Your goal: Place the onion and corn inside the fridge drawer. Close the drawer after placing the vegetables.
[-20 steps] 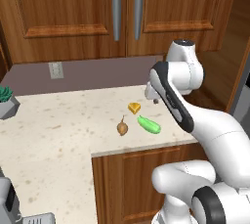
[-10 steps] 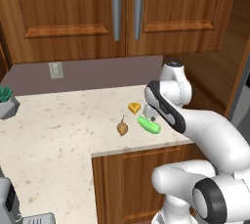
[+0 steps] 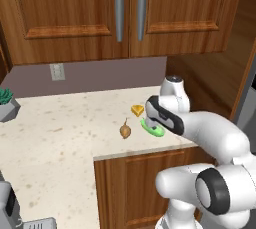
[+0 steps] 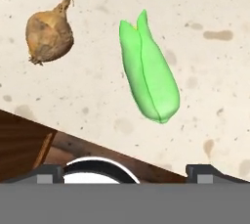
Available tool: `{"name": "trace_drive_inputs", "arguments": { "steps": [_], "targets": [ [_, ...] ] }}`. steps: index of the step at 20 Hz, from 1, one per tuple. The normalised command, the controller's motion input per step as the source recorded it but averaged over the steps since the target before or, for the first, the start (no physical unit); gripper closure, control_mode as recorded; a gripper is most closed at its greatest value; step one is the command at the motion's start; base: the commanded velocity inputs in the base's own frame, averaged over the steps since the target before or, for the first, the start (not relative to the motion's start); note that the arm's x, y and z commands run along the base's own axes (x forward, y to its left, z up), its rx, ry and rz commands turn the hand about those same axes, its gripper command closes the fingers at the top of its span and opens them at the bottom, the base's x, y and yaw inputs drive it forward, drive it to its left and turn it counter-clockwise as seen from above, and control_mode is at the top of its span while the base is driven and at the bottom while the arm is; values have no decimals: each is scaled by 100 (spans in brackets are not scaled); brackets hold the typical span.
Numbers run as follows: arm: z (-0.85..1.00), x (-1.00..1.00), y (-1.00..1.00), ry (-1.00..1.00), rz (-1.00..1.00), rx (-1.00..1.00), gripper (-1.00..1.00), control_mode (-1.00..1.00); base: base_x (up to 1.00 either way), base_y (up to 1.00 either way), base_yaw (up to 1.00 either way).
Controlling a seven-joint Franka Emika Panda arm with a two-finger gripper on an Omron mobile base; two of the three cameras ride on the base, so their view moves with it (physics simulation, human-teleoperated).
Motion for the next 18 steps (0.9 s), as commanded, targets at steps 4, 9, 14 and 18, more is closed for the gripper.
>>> {"name": "trace_drive_inputs", "arguments": {
  "steps": [4,9,14,18],
  "targets": [
    [-36,53,0,6,3,0,-100,-100,0,0,0],
    [-23,21,0,1,6,0,-100,-100,0,0,0],
    [-32,9,0,0,9,0,-100,-100,0,0,0],
    [-41,15,-2,0,11,0,-100,-100,0,0,0]
  ]
}}
